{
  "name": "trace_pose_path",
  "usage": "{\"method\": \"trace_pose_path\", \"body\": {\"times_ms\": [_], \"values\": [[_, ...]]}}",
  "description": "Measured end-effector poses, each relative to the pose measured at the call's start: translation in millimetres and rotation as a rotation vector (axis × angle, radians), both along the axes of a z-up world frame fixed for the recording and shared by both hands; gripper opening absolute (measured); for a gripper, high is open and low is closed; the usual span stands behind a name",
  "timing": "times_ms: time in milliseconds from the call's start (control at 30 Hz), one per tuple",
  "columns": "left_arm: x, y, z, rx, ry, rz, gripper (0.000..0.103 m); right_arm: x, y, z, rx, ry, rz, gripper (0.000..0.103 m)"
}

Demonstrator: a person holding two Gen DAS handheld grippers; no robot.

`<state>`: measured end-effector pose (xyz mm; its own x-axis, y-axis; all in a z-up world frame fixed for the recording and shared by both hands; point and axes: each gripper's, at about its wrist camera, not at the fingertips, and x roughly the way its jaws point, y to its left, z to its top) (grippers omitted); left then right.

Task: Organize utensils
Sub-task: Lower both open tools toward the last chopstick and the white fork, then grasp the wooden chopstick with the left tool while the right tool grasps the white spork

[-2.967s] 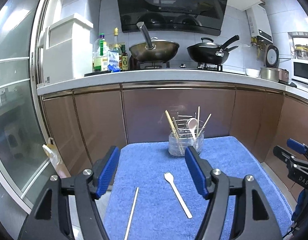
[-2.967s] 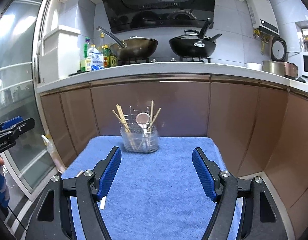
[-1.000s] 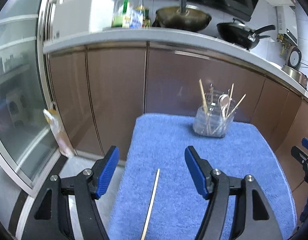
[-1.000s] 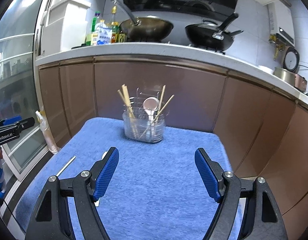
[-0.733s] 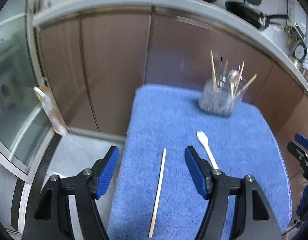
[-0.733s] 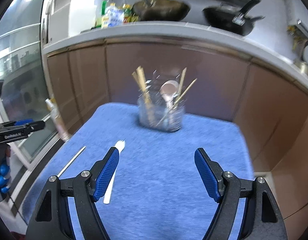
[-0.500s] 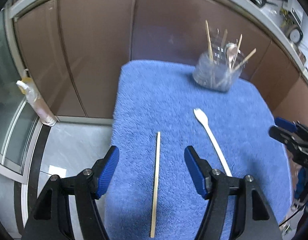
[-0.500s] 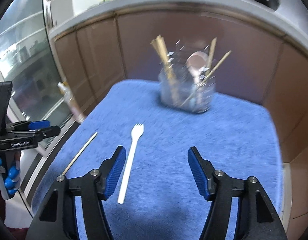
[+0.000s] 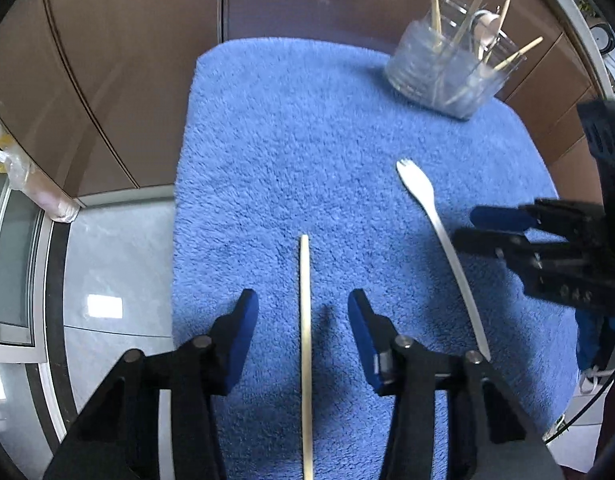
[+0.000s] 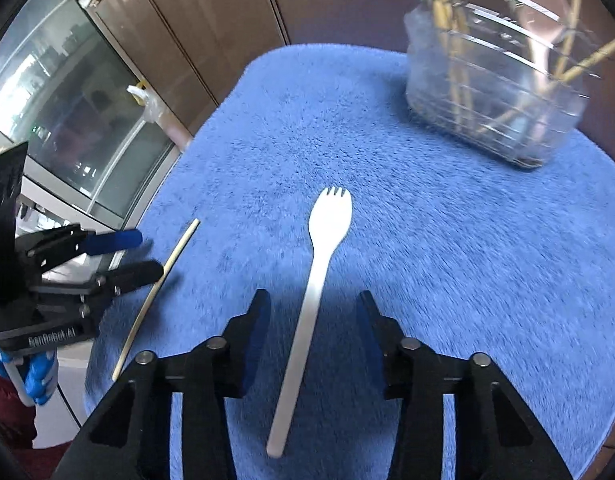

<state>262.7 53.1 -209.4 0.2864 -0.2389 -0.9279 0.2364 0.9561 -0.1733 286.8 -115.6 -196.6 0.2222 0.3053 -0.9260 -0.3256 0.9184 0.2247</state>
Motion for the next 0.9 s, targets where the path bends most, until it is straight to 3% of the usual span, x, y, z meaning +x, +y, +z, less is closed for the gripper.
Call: {"method": "trace_pose_path", "body": {"times_ms": [400,667,900], "values": [[12,-9,-17,0.041,0.085,-0.055,0.03,34,41,-23,-0.129,0.079,0.042,0.034],[10,-20,-20,0.129,0.061,-0.097,0.019,46,58,-30,-0.177,0.095,0.08,0.032],[7,-24,-19,0.15,0.039,-0.107,0.013,50,71,-34,-0.211,0.066,0.091,0.014]]}}
